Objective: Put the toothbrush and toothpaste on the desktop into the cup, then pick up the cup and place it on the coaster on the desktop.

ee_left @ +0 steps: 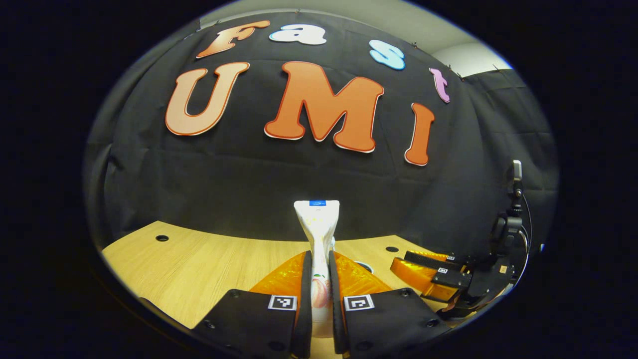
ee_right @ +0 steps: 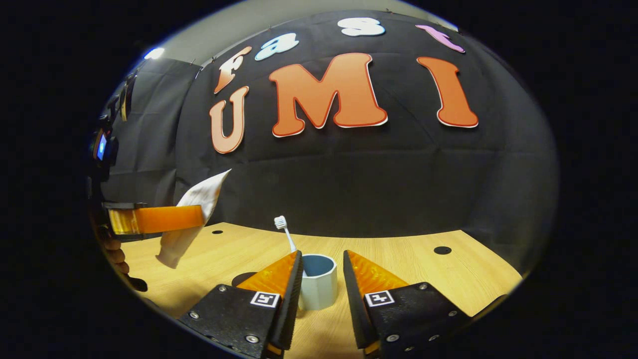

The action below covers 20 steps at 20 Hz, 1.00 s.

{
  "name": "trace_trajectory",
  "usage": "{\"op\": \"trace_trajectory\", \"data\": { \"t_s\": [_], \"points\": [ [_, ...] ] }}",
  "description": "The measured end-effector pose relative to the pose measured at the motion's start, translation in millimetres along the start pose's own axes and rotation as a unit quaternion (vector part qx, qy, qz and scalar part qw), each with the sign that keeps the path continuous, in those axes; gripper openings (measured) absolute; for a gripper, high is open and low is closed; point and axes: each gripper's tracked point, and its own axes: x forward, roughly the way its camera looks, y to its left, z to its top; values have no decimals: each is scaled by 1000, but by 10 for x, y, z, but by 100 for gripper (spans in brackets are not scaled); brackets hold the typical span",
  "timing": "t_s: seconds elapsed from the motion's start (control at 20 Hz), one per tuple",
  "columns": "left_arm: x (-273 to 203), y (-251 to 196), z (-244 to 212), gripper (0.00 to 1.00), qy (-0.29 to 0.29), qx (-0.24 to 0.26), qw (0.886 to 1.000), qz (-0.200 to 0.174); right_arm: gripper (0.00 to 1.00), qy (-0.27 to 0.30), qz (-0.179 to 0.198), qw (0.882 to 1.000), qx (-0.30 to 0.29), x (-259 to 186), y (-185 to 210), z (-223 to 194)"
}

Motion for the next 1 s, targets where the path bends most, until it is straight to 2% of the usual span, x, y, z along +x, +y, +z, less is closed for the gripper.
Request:
{"op": "trace_trajectory", "data": {
  "t_s": [0.15, 0.2, 0.25, 0.5, 0.55, 0.6, 0.8, 1.0],
  "points": [
    [154, -115, 40, 20, -17, -11, 1000, -8, 60, 0, -4, 1000, 3, -145, -71, 7],
    [223, -153, 52, 20, -23, -19, 999, -13, 58, 0, -5, 1000, 4, -192, -97, 6],
    [277, -208, 60, 20, -30, -26, 999, -19, 67, 1, -7, 1000, 4, -236, -116, -9],
    [543, -511, 127, 19, -67, -51, 995, -60, 79, 7, -10, 1000, 3, -416, -191, -61],
    [584, -568, 125, 22, -71, -55, 994, -67, 85, 6, -9, 1000, 7, -447, -194, -72],
    [627, -593, 108, 20, -73, -54, 993, -70, 81, 4, -8, 1000, 11, -484, -186, -76],
    [796, -694, 58, 20, -80, -51, 992, -84, 81, 10, -10, 1000, 13, -534, -204, -136],
    [959, -745, -94, 20, -69, -42, 993, -84, 81, 8, -11, 1000, 6, -576, -209, -107]
  ]
}}
